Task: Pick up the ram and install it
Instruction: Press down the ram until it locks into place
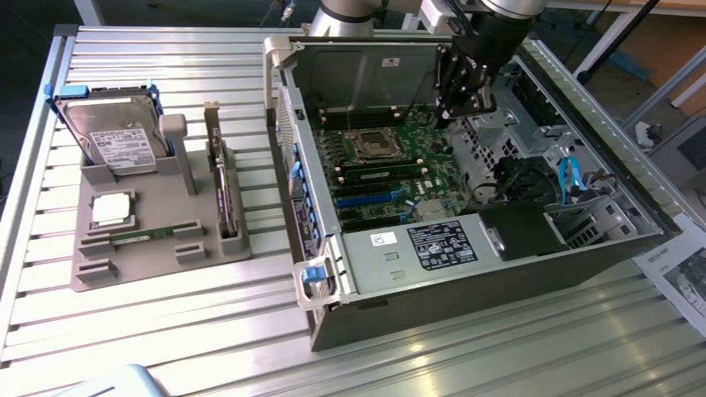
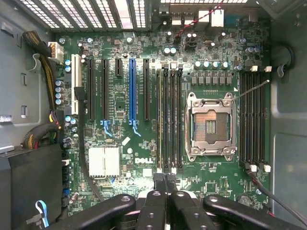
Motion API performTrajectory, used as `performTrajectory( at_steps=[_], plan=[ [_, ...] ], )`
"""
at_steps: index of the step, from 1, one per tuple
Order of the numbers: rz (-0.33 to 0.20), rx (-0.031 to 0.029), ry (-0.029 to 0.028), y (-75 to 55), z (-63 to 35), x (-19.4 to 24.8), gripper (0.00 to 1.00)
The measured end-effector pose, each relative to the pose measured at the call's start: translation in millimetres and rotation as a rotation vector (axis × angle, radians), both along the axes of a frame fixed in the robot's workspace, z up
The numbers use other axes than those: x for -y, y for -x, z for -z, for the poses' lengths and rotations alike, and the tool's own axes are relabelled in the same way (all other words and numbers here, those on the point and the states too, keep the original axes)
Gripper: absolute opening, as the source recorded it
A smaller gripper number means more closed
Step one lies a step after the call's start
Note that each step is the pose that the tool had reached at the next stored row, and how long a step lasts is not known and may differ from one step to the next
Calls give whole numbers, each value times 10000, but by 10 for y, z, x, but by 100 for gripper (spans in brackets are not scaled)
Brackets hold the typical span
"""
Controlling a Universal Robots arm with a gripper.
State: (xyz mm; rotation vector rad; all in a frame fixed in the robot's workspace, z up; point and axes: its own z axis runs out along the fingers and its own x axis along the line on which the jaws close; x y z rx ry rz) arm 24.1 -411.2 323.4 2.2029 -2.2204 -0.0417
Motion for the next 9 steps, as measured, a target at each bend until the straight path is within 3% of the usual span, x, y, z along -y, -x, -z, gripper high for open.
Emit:
performTrajectory(
  at_steps=[5, 9],
  plan=[
    [1, 7, -2, 13, 1, 0, 10],
    [0, 78, -1, 55, 1, 0, 10]
  ],
)
